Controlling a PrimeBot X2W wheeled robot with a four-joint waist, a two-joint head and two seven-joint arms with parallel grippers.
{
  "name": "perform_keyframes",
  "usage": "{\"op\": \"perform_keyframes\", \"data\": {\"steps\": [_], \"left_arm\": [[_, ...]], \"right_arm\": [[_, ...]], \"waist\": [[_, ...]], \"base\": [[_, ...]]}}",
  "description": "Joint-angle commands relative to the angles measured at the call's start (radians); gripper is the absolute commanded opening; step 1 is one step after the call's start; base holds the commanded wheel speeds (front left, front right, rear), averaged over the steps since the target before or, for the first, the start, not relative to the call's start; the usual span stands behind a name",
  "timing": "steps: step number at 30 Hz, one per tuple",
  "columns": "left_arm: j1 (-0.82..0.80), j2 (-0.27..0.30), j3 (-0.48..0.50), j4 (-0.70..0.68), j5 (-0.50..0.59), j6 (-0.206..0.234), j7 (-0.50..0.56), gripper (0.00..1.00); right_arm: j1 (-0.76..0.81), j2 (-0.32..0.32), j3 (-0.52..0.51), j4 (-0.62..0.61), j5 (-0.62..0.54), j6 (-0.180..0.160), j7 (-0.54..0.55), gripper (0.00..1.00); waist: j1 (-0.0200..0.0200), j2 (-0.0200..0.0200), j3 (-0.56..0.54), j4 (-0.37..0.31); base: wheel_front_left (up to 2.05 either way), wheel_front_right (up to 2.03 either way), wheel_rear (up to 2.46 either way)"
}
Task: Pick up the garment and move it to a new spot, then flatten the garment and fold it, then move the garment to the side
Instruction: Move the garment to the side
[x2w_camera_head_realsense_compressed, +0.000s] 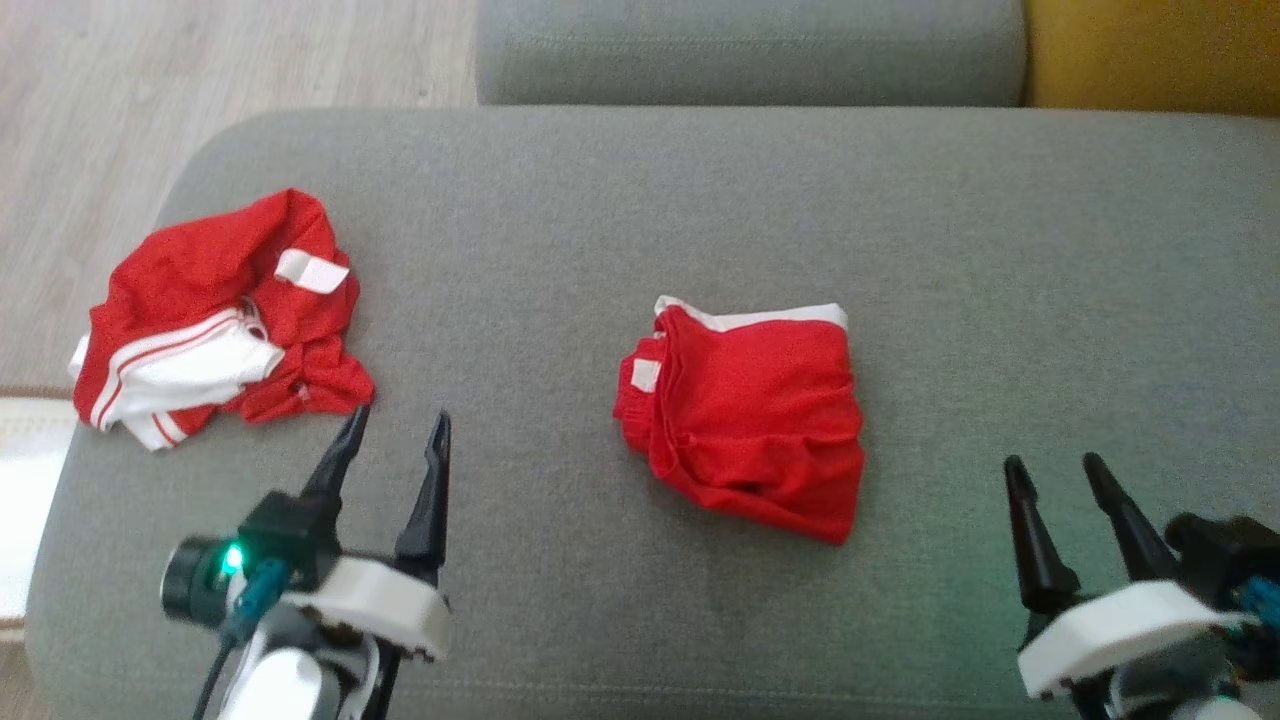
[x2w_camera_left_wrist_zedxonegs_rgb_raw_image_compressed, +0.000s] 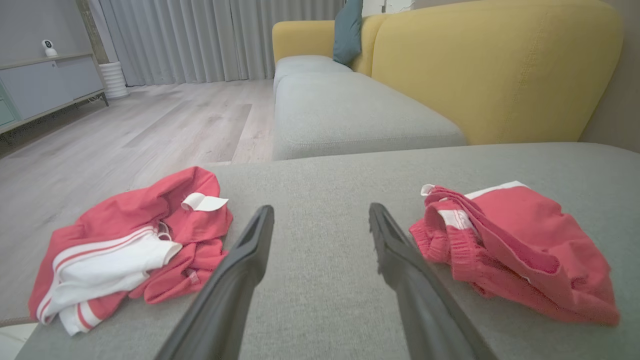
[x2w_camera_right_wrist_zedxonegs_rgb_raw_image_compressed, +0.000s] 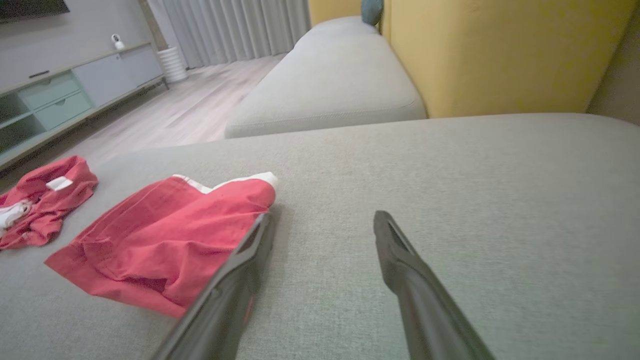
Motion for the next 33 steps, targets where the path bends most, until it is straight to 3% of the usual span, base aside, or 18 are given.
{"op": "perform_keyframes", "data": {"steps": [1, 13, 19, 20, 22, 23, 28, 33], "left_arm": [[-0.079, 0.013, 0.034, -0.039, 0.004, -0.004, -0.011, 1.0], [-0.208, -0.034, -0.003, -0.009, 0.023, -0.035, -0.07, 1.0], [-0.22, -0.046, -0.007, 0.01, 0.024, -0.039, -0.082, 1.0], [-0.22, -0.047, -0.007, 0.013, 0.024, -0.04, -0.083, 1.0], [-0.221, -0.049, -0.008, 0.017, 0.024, -0.041, -0.085, 1.0], [-0.221, -0.049, -0.007, 0.019, 0.024, -0.042, -0.086, 1.0], [-0.222, -0.046, 0.002, 0.023, 0.025, -0.037, -0.088, 1.0], [-0.218, -0.038, 0.012, 0.01, 0.026, -0.034, -0.089, 1.0]], "right_arm": [[-0.074, -0.016, 0.029, -0.019, 0.0, 0.004, 0.005, 1.0], [-0.298, -0.015, 0.109, 0.335, 0.069, 0.004, 0.022, 1.0], [-0.345, -0.009, 0.11, 0.49, 0.106, 0.004, 0.078, 1.0], [-0.351, -0.009, 0.109, 0.511, 0.116, 0.004, 0.087, 0.82], [-0.357, -0.008, 0.117, 0.542, 0.138, 0.004, 0.105, 0.06], [-0.361, -0.008, 0.122, 0.549, 0.147, 0.004, 0.104, 0.0], [-0.373, -0.016, 0.158, 0.541, 0.142, 0.004, 0.083, 0.0], [-0.385, -0.093, 0.22, 0.468, 0.05, 0.004, 0.065, 0.0]], "waist": [[0.0, -0.0001, 0.024, 0.016], [0.0, -0.0001, 0.13, 0.136], [0.0, -0.0001, 0.136, 0.155], [0.0, -0.0001, 0.136, 0.156], [0.0, -0.0001, 0.137, 0.156], [0.0, -0.0001, 0.137, 0.155], [0.0, -0.0001, 0.139, 0.123], [0.0, -0.0001, 0.149, 0.051]], "base": [[0.0, 0.0, 0.0], [0.0, 0.0, 0.0], [0.0, 0.0, 0.0], [0.0, 0.0, 0.0], [0.0, 0.0, 0.0], [0.0, 0.0, 0.0], [0.0, 0.0, 0.0], [0.0, 0.0, 0.0]]}}
